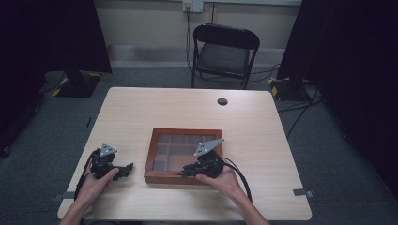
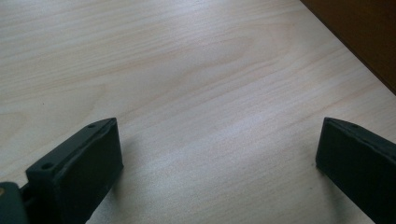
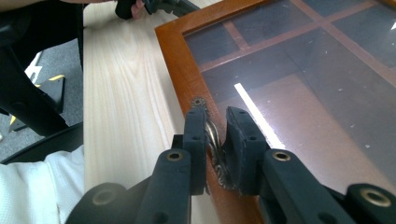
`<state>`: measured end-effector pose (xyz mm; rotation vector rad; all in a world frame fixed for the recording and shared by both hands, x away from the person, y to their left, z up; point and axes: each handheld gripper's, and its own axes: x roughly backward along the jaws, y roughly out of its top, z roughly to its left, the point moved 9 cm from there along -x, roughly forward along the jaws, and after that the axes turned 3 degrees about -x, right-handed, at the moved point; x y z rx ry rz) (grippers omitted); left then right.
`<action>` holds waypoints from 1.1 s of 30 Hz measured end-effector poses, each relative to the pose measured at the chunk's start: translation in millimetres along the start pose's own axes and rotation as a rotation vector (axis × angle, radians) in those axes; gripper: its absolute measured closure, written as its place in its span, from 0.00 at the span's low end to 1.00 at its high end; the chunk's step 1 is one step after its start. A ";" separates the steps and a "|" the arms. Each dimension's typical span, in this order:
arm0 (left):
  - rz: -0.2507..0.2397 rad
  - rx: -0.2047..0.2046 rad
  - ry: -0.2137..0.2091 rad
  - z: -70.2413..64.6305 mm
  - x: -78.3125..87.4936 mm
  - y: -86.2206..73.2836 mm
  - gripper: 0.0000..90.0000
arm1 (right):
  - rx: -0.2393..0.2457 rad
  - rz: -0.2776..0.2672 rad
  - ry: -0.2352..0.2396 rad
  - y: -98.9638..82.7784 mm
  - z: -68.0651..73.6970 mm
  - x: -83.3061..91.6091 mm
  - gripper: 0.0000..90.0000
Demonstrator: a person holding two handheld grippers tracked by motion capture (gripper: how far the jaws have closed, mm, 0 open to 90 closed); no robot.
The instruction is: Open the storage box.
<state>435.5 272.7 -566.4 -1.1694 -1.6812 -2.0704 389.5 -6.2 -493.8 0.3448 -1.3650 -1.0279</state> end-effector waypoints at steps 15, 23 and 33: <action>0.000 -0.001 0.000 0.1 0.1 0.0 0.00 | 0.039 0.014 0.025 0.0 1.6 -5.4 0.90; 0.000 0.000 0.000 0.0 0.0 0.0 0.00 | 0.051 0.022 0.029 0.7 2.0 -5.4 0.91; 0.000 0.000 0.000 0.0 0.0 0.0 0.00 | 0.062 0.037 0.032 2.5 3.4 -6.3 0.92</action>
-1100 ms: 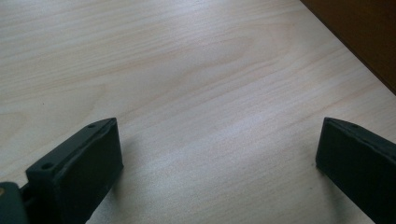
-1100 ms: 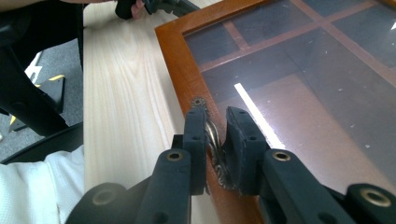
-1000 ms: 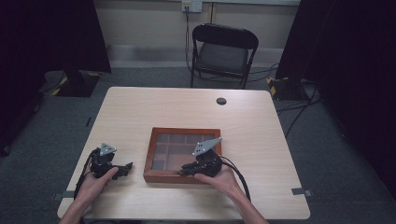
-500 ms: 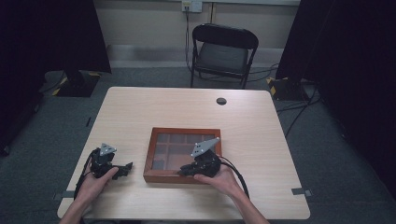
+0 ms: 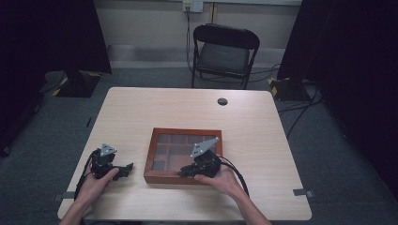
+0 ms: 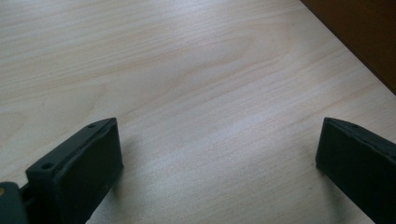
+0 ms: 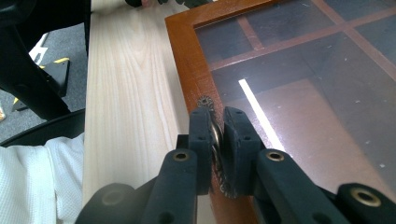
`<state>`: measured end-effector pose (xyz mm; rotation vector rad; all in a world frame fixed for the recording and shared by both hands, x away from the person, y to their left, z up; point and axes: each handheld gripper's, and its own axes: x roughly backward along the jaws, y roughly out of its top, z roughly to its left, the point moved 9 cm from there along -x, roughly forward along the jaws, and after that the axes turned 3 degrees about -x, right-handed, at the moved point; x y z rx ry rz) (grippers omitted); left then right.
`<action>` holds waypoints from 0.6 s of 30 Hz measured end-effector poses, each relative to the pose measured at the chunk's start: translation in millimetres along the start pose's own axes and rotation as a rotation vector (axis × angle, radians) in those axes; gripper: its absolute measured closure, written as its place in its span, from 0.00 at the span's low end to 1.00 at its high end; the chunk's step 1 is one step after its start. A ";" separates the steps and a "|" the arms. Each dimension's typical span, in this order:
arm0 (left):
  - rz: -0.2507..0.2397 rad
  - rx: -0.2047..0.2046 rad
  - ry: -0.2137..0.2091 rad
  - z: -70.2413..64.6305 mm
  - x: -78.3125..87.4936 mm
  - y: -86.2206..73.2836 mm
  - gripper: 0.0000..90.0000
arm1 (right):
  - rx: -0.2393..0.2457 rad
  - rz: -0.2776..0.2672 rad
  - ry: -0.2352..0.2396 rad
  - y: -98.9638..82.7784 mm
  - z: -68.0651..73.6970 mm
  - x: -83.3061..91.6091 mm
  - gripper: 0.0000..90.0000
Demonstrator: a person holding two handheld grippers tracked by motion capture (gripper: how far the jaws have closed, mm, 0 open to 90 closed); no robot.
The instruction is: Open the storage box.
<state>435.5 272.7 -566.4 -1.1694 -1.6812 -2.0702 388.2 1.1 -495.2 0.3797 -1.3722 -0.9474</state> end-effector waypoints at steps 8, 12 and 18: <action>0.000 0.000 0.000 0.0 0.0 0.0 0.00 | 0.004 -0.006 0.003 2.5 0.4 2.5 0.92; 0.002 0.000 0.000 0.0 0.2 -0.1 0.00 | 0.008 -0.008 0.003 4.1 0.3 3.3 0.92; 0.002 -0.001 0.000 0.0 0.2 -0.1 0.00 | 0.011 -0.004 -0.001 5.9 1.0 4.9 0.92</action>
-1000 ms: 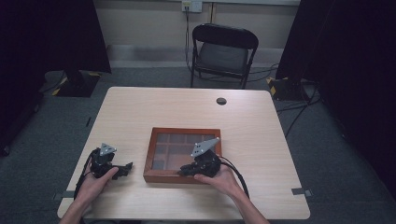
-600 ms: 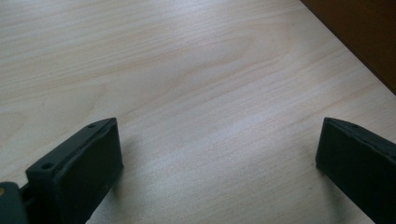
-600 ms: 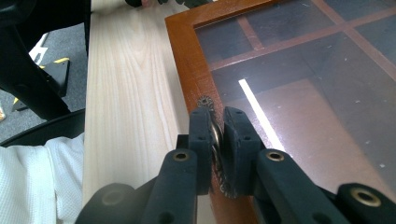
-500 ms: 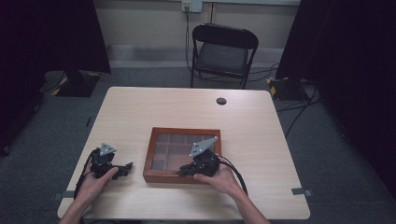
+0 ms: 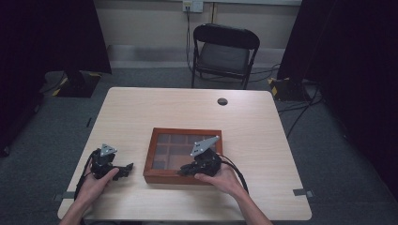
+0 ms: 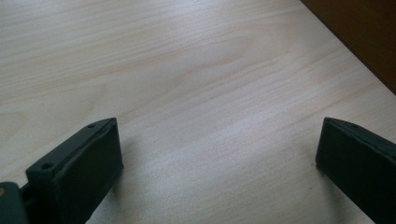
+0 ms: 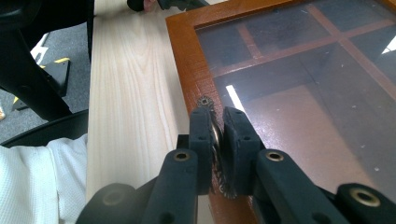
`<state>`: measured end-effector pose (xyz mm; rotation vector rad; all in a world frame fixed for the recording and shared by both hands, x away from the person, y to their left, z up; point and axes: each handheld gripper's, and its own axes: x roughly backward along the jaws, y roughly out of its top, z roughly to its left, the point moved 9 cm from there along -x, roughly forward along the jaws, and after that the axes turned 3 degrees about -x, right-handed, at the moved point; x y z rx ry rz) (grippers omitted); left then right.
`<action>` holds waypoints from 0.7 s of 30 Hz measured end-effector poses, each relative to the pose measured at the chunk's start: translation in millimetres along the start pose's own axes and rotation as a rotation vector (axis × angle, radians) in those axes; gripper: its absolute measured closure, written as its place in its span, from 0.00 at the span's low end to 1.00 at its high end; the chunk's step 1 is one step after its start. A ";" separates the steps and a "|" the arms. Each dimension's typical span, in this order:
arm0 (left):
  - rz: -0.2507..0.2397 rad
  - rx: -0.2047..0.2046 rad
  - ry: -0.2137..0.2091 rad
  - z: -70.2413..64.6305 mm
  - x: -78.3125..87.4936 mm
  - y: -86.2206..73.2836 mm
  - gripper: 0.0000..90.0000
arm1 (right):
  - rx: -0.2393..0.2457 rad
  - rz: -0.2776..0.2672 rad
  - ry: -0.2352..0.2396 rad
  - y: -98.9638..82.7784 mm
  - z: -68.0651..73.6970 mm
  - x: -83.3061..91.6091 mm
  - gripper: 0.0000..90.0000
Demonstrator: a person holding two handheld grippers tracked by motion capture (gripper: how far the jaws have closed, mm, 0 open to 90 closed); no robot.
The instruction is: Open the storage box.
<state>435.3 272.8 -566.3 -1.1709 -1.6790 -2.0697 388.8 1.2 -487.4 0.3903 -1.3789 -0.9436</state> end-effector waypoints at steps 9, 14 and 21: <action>0.000 0.000 0.000 0.0 0.0 0.0 0.00 | 0.004 -0.011 0.000 4.6 0.2 4.0 0.92; 0.001 0.000 0.000 0.0 0.0 0.0 0.00 | 0.002 -0.014 0.003 6.3 0.5 5.5 0.92; 0.001 0.000 0.000 0.0 0.0 0.0 0.00 | 0.004 -0.017 0.005 8.7 0.3 7.5 0.92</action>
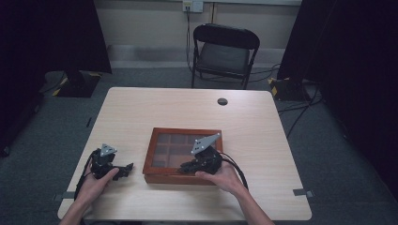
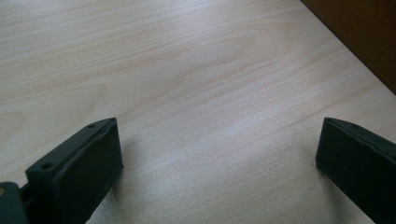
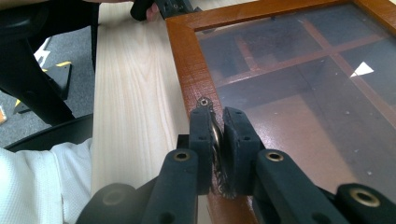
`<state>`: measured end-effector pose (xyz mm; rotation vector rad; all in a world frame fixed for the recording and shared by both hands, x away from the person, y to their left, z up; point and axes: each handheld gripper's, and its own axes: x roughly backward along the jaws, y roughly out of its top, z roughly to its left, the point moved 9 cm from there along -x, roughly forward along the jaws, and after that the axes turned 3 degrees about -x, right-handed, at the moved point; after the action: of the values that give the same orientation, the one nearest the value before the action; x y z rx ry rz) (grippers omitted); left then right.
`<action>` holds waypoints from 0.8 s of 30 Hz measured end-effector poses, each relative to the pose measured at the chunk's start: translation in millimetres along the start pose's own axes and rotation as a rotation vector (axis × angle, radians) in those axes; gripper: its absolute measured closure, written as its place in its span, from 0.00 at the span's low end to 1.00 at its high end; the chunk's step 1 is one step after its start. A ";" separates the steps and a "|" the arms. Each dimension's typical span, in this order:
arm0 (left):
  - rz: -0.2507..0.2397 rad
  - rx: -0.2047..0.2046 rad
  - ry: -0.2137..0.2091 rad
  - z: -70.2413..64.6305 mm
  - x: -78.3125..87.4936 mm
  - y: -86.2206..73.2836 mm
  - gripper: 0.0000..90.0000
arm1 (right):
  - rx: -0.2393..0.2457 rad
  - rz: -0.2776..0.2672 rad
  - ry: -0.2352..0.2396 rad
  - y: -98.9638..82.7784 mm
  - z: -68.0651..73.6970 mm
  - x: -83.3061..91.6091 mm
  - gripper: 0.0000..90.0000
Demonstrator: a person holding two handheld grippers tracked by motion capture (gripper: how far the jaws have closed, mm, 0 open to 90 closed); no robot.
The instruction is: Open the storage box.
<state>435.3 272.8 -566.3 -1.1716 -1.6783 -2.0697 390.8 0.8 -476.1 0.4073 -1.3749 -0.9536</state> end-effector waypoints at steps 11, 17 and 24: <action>0.000 0.000 0.000 0.0 0.0 0.0 0.00 | 0.000 -0.005 0.006 4.6 -0.3 3.8 0.92; 0.000 0.000 0.000 0.0 0.0 0.0 0.00 | 0.006 -0.017 0.004 11.3 -0.9 9.0 0.92; 0.000 0.000 0.000 0.0 0.0 0.0 0.00 | 0.009 -0.029 0.006 17.1 -1.7 14.0 0.92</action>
<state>435.3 272.9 -566.3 -1.1713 -1.6783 -2.0697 396.8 -0.4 -454.8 0.4375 -1.3719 -0.9692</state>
